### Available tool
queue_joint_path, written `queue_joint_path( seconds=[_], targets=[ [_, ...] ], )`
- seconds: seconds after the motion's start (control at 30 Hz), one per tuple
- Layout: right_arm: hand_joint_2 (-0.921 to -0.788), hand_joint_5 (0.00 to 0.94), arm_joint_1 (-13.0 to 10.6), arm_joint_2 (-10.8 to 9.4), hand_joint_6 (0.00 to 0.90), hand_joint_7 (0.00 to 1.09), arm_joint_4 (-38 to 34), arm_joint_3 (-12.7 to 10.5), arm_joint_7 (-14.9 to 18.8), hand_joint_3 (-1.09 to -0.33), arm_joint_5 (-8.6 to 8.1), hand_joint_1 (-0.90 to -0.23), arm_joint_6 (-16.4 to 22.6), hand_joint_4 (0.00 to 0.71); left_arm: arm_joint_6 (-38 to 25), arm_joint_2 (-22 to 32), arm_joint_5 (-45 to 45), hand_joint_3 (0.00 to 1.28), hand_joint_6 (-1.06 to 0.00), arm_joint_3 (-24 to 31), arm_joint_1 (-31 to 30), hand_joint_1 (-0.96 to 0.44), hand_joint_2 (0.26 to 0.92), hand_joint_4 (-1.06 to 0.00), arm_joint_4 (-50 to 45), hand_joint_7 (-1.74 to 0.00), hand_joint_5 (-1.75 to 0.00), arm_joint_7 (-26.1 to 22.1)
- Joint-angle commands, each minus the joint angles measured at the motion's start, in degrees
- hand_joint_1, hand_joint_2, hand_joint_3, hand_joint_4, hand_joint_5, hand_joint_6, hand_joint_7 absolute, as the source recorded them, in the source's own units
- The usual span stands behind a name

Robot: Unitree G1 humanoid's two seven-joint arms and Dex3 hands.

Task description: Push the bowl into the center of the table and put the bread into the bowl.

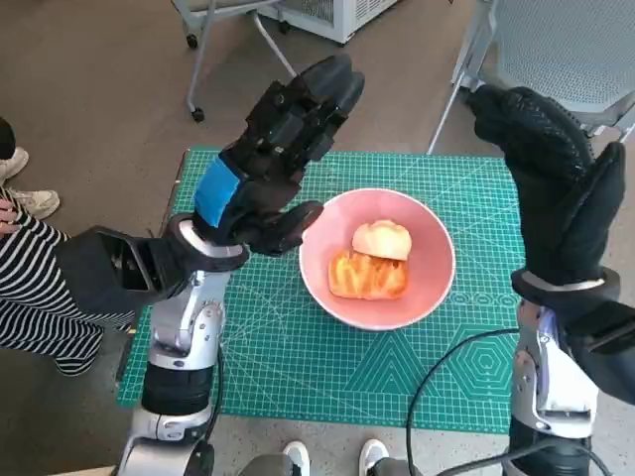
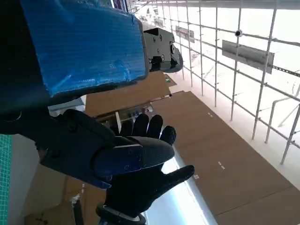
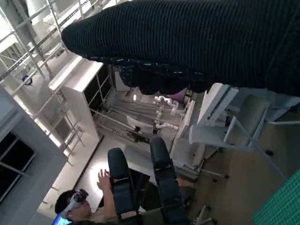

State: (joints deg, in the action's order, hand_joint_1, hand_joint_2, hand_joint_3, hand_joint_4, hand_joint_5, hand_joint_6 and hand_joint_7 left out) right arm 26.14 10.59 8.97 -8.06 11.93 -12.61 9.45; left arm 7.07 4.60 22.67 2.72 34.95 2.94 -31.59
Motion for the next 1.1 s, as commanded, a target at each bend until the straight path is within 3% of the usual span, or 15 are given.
queue_joint_path(
  seconds=[0.03, 1.1],
  targets=[
    [-0.921, 0.000, -1.0, -0.3, 0.103, 0.54, -0.4, 0.0, -0.2, -0.614, -0.33, -0.695, -0.9, 0.214, -0.2, 0.3, 0.2, 0.58, 0.00, 0.0, -0.4, -0.60, 0.793, 0.00, -0.5, -0.42, 0.00, -0.1],
    [-0.921, 0.000, -1.1, -0.3, 0.111, 0.55, -0.8, -0.1, 0.3, -0.605, -1.51, -0.700, -0.7, 0.214, 0.4, 0.4, -0.1, 0.58, 0.00, -0.2, -0.1, -0.59, 0.788, 0.00, 0.6, -0.44, 0.00, -1.0]
  ],
)
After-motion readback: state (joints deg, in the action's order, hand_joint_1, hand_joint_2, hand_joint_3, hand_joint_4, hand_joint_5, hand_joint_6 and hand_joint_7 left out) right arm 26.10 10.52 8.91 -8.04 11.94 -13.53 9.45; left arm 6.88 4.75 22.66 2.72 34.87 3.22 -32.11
